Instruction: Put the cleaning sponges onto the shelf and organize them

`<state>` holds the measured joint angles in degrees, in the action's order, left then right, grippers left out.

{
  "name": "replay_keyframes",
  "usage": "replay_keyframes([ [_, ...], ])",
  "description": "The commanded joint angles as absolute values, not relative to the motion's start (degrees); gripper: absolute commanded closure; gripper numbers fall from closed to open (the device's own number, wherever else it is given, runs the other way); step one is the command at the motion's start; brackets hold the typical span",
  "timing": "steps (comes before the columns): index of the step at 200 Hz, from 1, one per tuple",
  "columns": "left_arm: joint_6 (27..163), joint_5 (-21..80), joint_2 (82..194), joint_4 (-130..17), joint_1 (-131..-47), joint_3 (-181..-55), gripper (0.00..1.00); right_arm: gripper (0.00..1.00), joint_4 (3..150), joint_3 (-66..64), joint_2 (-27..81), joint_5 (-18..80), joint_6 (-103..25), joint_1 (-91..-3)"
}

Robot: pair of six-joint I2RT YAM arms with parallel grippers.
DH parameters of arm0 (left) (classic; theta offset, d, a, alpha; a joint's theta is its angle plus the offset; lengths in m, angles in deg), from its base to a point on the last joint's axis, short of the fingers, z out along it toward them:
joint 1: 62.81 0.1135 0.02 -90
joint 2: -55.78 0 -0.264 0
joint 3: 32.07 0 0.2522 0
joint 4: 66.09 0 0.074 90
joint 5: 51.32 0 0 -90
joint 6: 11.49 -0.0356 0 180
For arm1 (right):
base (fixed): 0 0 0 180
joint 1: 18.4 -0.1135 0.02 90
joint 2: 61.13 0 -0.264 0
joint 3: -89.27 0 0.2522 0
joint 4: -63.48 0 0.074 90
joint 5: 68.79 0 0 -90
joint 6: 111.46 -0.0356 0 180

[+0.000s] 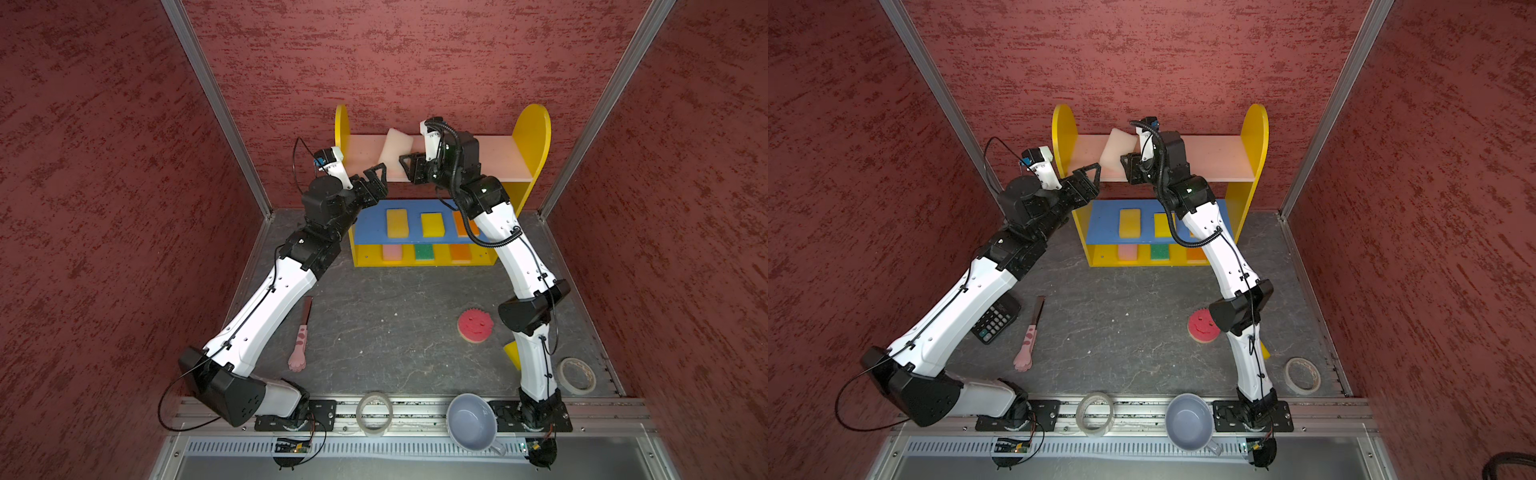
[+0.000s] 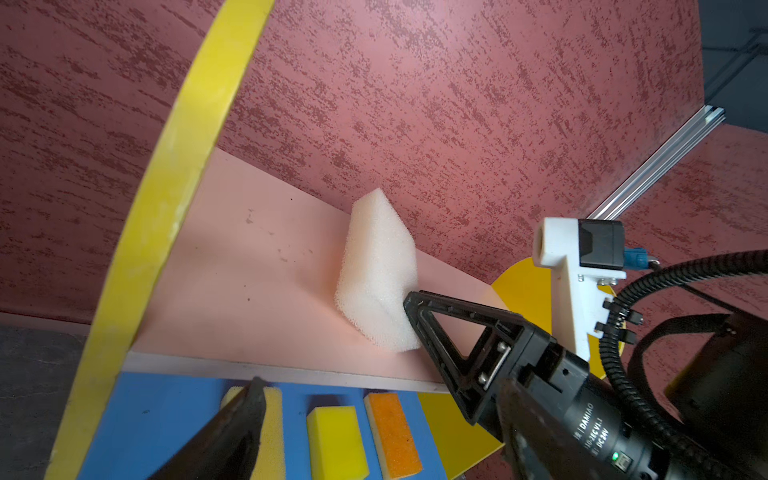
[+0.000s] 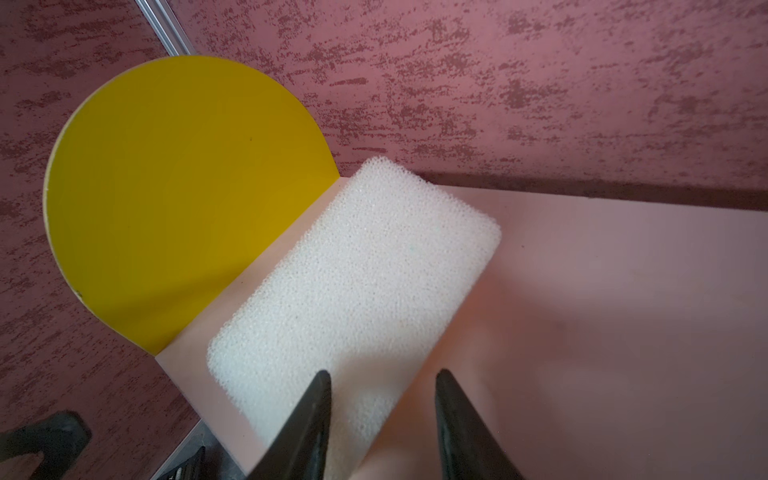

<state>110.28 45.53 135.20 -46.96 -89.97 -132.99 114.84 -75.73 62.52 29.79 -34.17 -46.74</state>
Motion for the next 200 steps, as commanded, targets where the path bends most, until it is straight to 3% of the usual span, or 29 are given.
replay_keyframes([
  [1,112.52,43.45,133.17,-49.52,-89.25,-132.11,0.13,0.57,113.02,-75.38,63.47,34.83,-36.09,-45.42],
  [56,115.26,41.5,129.51,-49.82,-87.19,-128.85,0.13,0.47,109.76,-75.22,63.07,40.58,-38.38,-43.98],
  [102,117.34,40.93,122.23,-49.83,-85.36,-122.58,0.13,0.4,113.01,-75.1,60.87,37.89,-37.06,-43.91],
  [132,118.23,43.71,114.84,-46.86,-84.19,-117.62,0.13,0.4,116.53,-74.79,59.99,34.18,-37.01,-43.96],
  [200,119.42,48.41,102.27,-37.72,-81.62,-109.45,0.13,0.39,116.8,-73.79,60.58,35.49,-36.41,-45.8],
])
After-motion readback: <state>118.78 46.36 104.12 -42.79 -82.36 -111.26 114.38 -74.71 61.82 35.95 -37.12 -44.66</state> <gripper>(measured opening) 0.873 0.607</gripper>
